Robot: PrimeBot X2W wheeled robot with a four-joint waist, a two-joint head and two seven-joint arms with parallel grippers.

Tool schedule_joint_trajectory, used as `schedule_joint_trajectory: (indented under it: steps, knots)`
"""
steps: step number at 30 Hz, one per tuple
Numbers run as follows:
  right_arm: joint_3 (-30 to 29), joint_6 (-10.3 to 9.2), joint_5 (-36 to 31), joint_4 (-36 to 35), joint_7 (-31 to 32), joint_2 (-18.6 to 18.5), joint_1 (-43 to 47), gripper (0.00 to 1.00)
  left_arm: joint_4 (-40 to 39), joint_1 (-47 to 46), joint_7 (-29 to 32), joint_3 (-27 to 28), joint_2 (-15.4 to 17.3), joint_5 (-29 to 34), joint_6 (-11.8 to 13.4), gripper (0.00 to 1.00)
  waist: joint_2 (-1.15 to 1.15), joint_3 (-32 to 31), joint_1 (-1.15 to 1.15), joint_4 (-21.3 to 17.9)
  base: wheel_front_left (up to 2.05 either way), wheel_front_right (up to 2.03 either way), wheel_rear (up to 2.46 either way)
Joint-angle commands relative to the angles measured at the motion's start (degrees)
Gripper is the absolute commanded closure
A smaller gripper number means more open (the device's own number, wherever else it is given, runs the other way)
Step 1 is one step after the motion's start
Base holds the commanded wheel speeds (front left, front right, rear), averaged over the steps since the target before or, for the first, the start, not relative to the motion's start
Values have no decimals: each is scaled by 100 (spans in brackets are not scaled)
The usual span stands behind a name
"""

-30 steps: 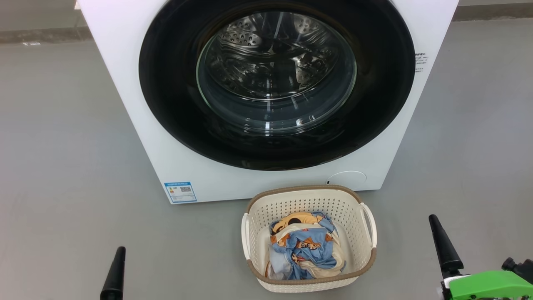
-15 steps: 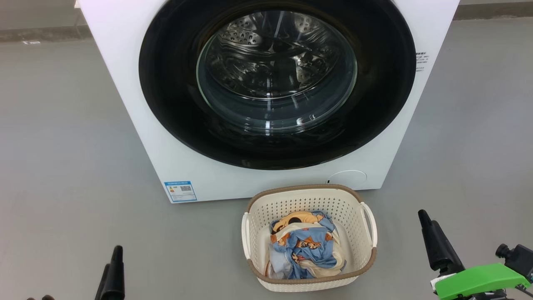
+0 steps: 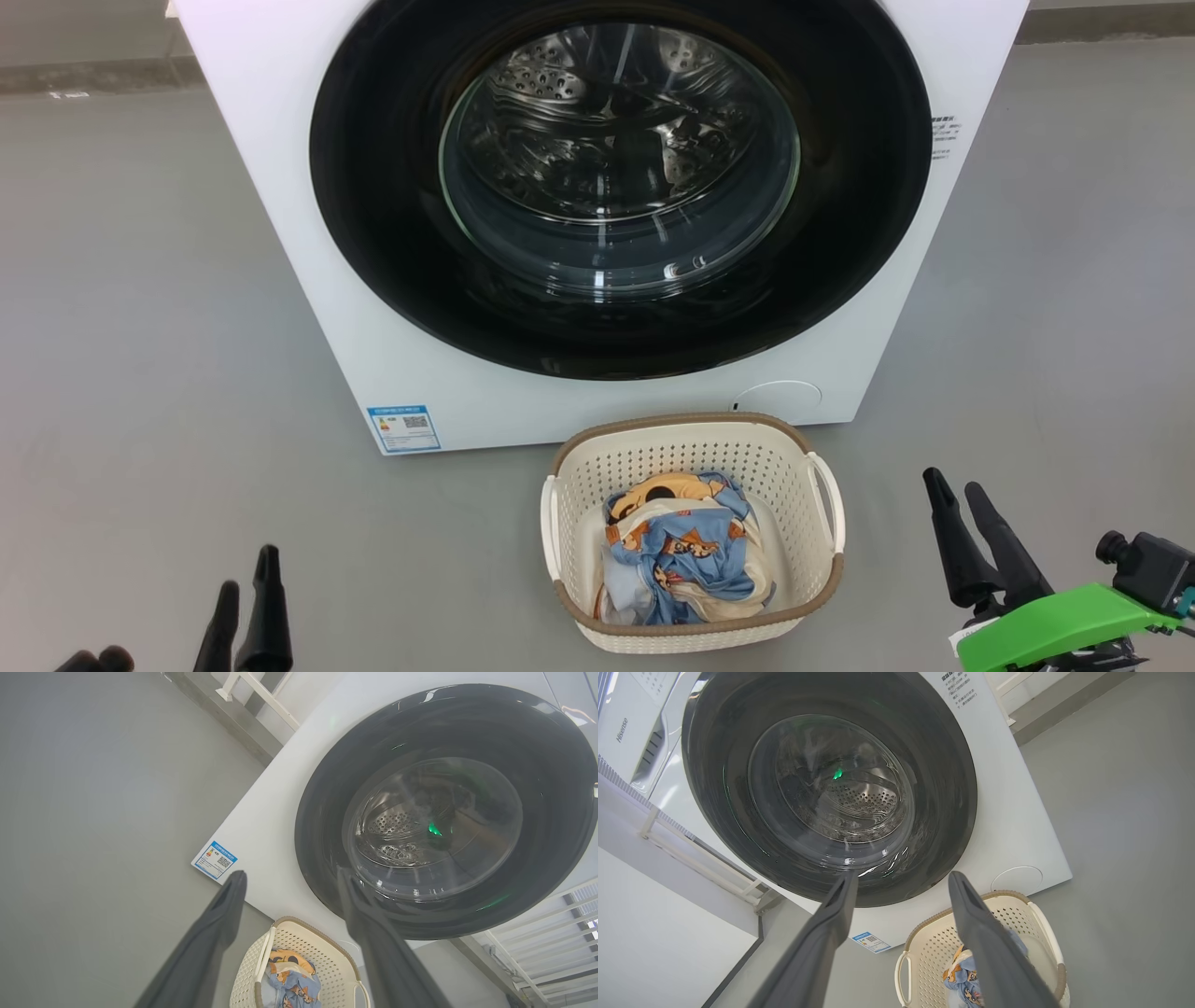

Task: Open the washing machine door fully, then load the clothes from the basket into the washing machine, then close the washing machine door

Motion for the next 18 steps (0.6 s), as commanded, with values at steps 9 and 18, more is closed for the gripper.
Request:
schedule_joint_trajectory:
  steps: [9,18]
  knots:
    - [162,6,-801,-199,-227,-193,-137,0,-265,30,-217,72,118,861,151,0,0,28,-1,-11,0,0,0]
    - [241,7,-1339,-216,-360,-278,-112,0,-343,87,-351,80,129,1453,187,0,0,47,-1,-10,0,0,0]
